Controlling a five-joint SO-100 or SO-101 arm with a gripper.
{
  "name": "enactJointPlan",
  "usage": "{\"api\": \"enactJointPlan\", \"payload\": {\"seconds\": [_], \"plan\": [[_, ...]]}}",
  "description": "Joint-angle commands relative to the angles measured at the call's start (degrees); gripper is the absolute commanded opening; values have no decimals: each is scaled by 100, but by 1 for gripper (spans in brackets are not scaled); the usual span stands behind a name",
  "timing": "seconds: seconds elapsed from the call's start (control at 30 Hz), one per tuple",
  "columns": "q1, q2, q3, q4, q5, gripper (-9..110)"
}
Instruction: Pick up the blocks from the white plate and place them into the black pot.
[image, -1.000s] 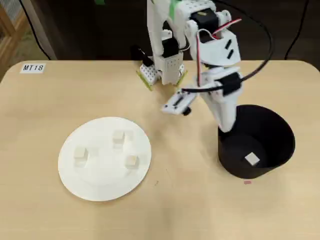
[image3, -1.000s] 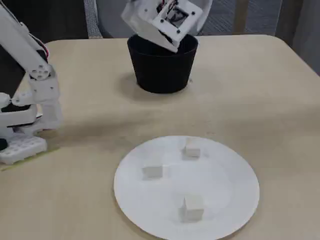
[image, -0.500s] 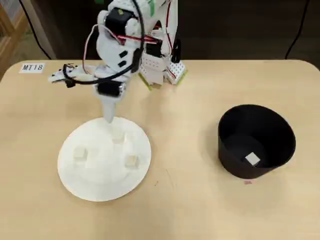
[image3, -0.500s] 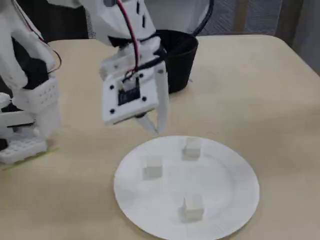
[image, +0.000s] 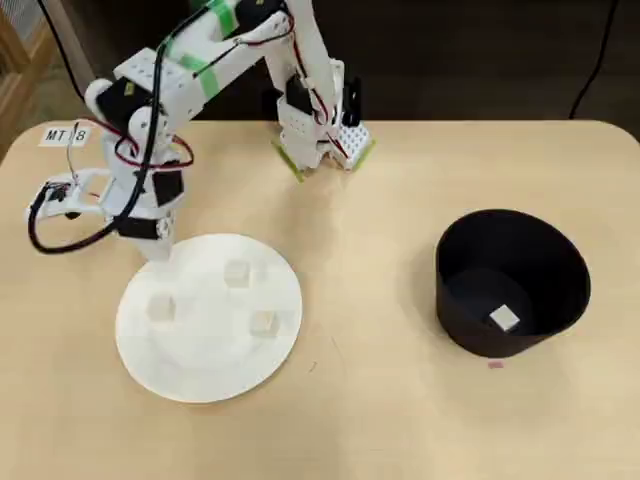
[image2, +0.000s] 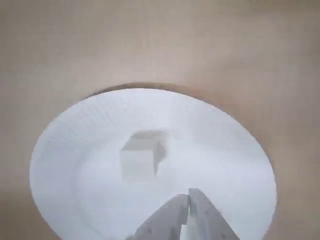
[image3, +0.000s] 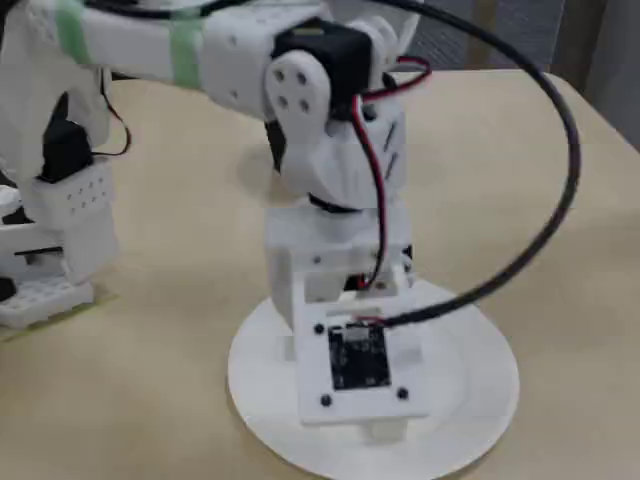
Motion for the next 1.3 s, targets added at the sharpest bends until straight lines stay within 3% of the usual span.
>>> {"api": "enactJointPlan", "payload": {"seconds": [0.0,0.13,0.37,1.27], "plan": [[79,-246,-835,167,-97,-2],[53,-308,-923,132,-211,18],[0,-483,-923,158,-26,27],[-229,-1020,-940,132,149,27]]}}
